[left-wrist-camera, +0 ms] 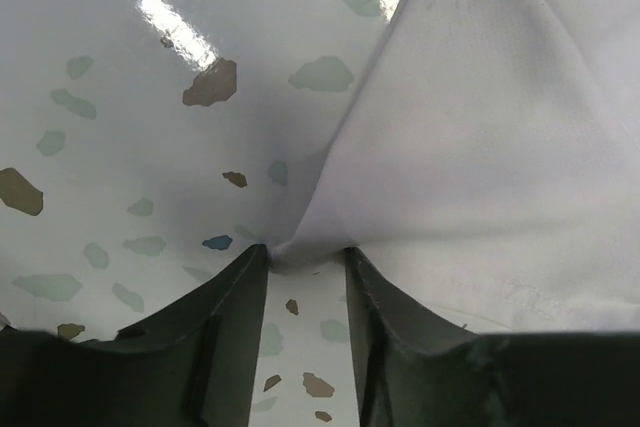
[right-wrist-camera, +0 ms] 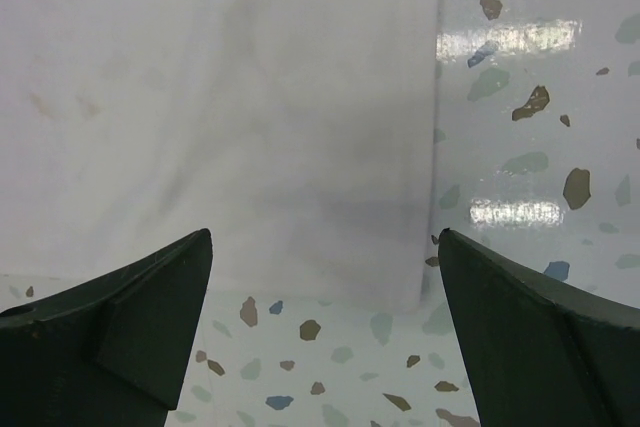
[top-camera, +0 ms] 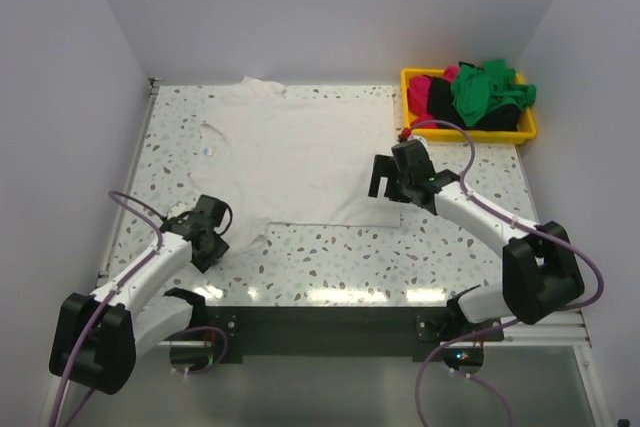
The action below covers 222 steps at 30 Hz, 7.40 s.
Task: Fold and stack the t-shirts
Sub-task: Flatten the tshirt out, then fold the tshirt
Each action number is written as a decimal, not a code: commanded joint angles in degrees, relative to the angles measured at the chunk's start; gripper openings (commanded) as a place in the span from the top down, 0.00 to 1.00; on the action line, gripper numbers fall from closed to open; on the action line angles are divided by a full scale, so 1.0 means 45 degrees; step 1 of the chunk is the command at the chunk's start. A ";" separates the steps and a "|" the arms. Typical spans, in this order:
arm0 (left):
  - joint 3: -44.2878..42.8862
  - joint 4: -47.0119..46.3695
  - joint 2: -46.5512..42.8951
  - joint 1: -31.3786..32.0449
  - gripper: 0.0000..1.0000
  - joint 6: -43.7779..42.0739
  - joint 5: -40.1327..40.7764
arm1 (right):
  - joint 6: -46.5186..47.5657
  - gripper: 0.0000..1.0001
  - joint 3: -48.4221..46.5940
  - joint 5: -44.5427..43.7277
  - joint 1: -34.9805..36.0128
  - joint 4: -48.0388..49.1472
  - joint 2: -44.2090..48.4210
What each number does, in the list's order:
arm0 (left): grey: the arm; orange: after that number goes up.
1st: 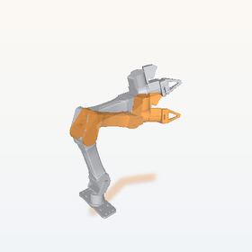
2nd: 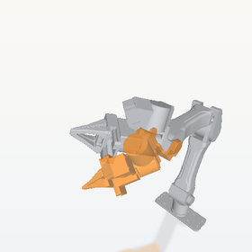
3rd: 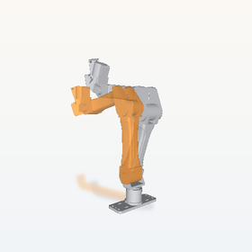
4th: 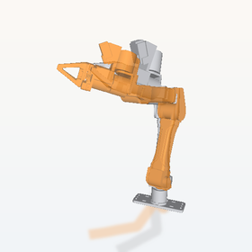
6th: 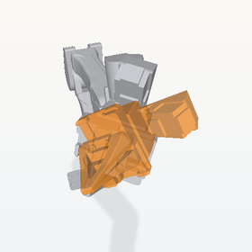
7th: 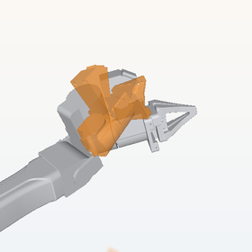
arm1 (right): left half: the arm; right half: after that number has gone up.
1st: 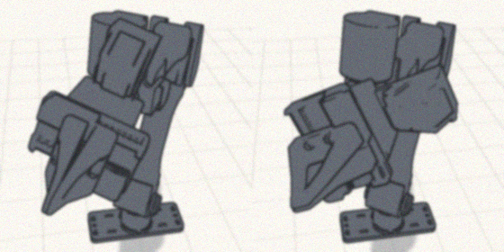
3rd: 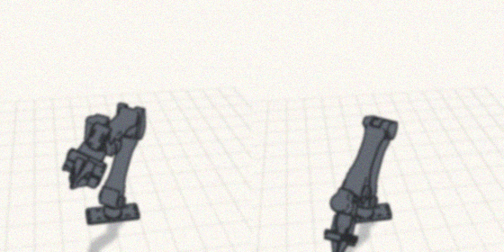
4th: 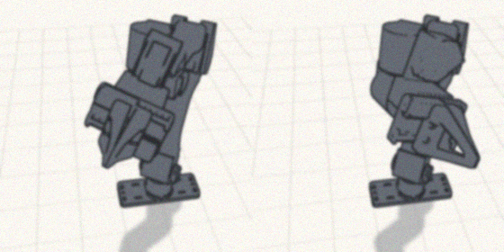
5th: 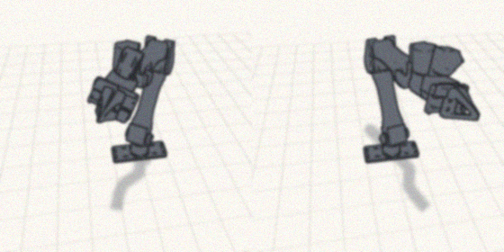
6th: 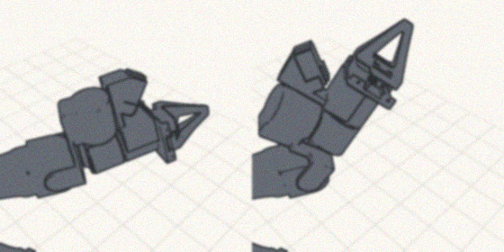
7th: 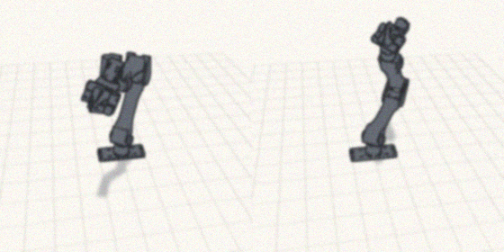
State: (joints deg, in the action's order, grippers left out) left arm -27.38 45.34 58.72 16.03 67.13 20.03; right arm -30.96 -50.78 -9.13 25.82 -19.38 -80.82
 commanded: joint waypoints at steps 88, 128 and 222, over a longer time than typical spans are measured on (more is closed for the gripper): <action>-0.6357 -0.3100 0.2750 -0.0652 1.00 -0.2028 -0.1228 | 0.1215 1.00 -0.3459 0.1989 -0.1383 -0.5362 -0.1571; -0.9892 -0.5291 0.9040 -0.2352 1.00 -0.2654 -0.1484 | 0.1177 1.00 -0.6429 0.1520 -0.3024 -0.2570 -0.5906; -1.1335 -0.7012 1.1735 0.0148 0.00 -0.6637 -0.5547 | 0.1958 0.01 -0.4242 0.2653 -0.1579 -0.1065 -0.3759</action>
State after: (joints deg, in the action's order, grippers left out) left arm -72.64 16.75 109.67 16.73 36.84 -5.08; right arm -22.87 -68.34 3.95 18.90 -23.35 -98.10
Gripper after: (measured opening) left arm 0.997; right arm 0.985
